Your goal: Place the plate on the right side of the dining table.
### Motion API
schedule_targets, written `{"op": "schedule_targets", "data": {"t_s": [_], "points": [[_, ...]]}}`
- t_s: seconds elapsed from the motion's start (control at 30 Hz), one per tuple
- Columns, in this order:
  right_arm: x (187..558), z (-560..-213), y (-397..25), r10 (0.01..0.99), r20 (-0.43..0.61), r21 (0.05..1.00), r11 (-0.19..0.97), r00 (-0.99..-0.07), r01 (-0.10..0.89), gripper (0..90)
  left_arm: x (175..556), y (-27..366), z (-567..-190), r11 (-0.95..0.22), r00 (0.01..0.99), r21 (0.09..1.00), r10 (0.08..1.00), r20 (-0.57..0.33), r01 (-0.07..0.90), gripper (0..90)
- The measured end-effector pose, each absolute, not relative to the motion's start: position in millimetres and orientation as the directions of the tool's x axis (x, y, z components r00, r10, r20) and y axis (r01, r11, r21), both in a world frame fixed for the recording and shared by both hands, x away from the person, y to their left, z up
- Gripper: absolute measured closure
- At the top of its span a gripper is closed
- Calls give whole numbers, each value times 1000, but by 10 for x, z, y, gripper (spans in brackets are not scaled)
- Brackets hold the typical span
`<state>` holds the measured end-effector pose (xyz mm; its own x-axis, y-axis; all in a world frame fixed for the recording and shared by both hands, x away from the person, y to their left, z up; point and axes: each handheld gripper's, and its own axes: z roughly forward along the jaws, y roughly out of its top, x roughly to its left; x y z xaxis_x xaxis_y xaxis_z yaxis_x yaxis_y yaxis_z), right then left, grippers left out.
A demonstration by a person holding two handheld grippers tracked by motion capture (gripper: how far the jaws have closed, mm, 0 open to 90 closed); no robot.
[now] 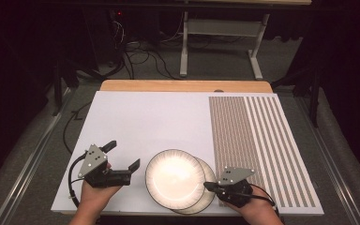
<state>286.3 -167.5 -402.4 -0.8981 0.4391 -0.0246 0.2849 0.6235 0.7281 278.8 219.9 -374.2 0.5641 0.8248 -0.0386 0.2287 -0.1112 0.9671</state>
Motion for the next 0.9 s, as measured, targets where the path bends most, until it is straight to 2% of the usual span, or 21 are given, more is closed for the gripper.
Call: {"op": "schedule_targets", "data": {"t_s": [0.6,0.9], "points": [[2858,-4072,-1455,411,-21,715,644,-912,273,900,2778,2149,-3734,-104,591,963,804,-66,249,1],[2860,-4078,-1437,409,-24,719,641,-912,269,900,2806,1982,-3783,-135,634,925,762,-133,356,1]]}}
